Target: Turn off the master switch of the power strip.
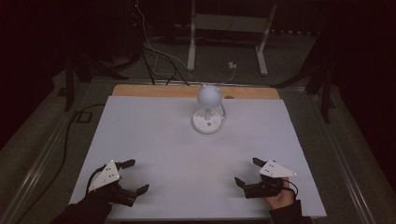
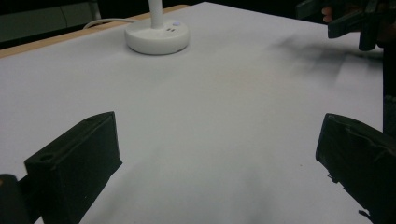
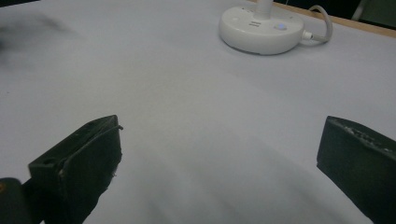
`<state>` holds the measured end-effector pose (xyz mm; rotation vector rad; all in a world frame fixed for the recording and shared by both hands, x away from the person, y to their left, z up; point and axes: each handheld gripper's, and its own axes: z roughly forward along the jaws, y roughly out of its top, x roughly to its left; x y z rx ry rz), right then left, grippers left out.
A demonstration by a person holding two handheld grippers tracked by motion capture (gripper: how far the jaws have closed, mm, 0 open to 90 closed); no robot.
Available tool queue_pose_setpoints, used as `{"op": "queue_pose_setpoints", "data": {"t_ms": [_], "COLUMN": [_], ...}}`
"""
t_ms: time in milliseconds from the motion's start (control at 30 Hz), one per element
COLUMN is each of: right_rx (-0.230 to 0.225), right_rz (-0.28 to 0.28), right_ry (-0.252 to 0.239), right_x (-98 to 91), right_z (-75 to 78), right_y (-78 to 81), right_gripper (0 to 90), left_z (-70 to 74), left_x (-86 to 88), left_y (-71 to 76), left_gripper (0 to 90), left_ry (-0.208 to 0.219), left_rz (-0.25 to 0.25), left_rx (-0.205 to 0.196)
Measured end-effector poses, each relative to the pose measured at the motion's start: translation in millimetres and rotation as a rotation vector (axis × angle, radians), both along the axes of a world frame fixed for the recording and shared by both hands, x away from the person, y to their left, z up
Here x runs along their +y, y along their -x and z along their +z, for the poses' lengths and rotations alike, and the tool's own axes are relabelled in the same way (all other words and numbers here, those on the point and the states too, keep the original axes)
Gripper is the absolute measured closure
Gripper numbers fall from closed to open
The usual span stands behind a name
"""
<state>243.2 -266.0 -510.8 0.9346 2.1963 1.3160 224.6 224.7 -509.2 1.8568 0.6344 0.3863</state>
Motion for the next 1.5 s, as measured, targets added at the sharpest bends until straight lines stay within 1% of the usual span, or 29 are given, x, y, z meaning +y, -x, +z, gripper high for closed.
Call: {"op": "queue_pose_setpoints", "data": {"t_ms": [167, 233, 400, 500, 567, 667, 733, 867, 967, 1033, 1100, 1267, 1333, 1367, 1400, 1500], "right_rx": [0.002, 0.013, 0.013, 0.007, 0.013, 0.016, 0.015, 0.016, 0.02, 0.032, 0.03, 0.064, 0.067, 0.069, 0.069, 0.074], "right_rz": [0.002, 0.001, -0.002, -0.013, -0.014, -0.017, -0.023, -0.036, -0.047, -0.053, -0.056, -0.062, -0.066, -0.07, -0.07, -0.073], "right_ry": [0.008, 0.014, 0.025, 0.035, 0.029, 0.031, 0.027, 0.021, 0.02, 0.009, 0.014, -0.006, -0.005, 0.001, 0.001, -0.005], "right_x": [-0.4, -0.3, -0.9, -1.5, -1.5, -1.0, -1.1, -1.1, -0.8, 0.3, 2.0, 6.0, 6.4, 6.6, 6.6, 6.1], "right_z": [-0.6, -1.8, -2.5, -2.7, -2.6, -2.1, -1.0, 0.3, 1.7, 4.0, 6.6, 13.7, 15.1, 18.6, 18.6, 25.4], "right_y": [-0.1, -0.4, -0.5, -0.7, -1.1, -0.9, -0.3, -0.9, -0.5, 0.5, 0.8, -1.1, -1.7, -2.9, -2.9, -5.1], "right_gripper": [0.0, 0.0, 0.0, 0.0, 0.0, 0.0, 0.0, 0.0, 0.0, 0.0, 0.0, 0.0, 0.0, 0.0, 0.0, 0.0], "left_z": [-0.2, -0.1, 0.0, 0.2, 0.8, 0.7, 1.1, 0.9, 1.0, 0.7, 0.5, 0.3, 0.4, 0.4, 0.4, 0.5], "left_x": [0.0, -0.4, -0.4, -0.3, 0.2, 0.2, 0.2, -0.1, -0.2, -0.9, -1.2, -1.8, -1.9, -1.9, -2.0, -2.2], "left_y": [-0.1, 0.4, 0.5, 0.7, 1.1, 1.1, 1.5, 1.6, 1.6, 1.5, 1.5, 1.3, 1.4, 1.5, 1.6, 1.8], "left_gripper": [0.3, 0.3, 0.3, 0.3, 0.3, 0.3, 0.3, 0.3, 0.3, 0.3, 0.3, 0.3, 0.3, 0.3, 0.3, 0.3], "left_ry": [-0.006, -0.007, -0.005, -0.004, 0.002, -0.002, 0.002, -0.004, 0.004, 0.001, 0.002, 0.002, 0.005, 0.005, 0.006, 0.008], "left_rz": [-0.002, -0.005, -0.007, -0.01, -0.009, -0.01, -0.01, -0.012, -0.012, -0.011, -0.012, -0.013, -0.011, -0.011, -0.011, -0.011], "left_rx": [0.002, 0.0, 0.003, 0.0, -0.006, -0.006, -0.007, -0.008, -0.006, -0.005, -0.004, 0.0, 0.001, 0.0, 0.001, 0.002]}}
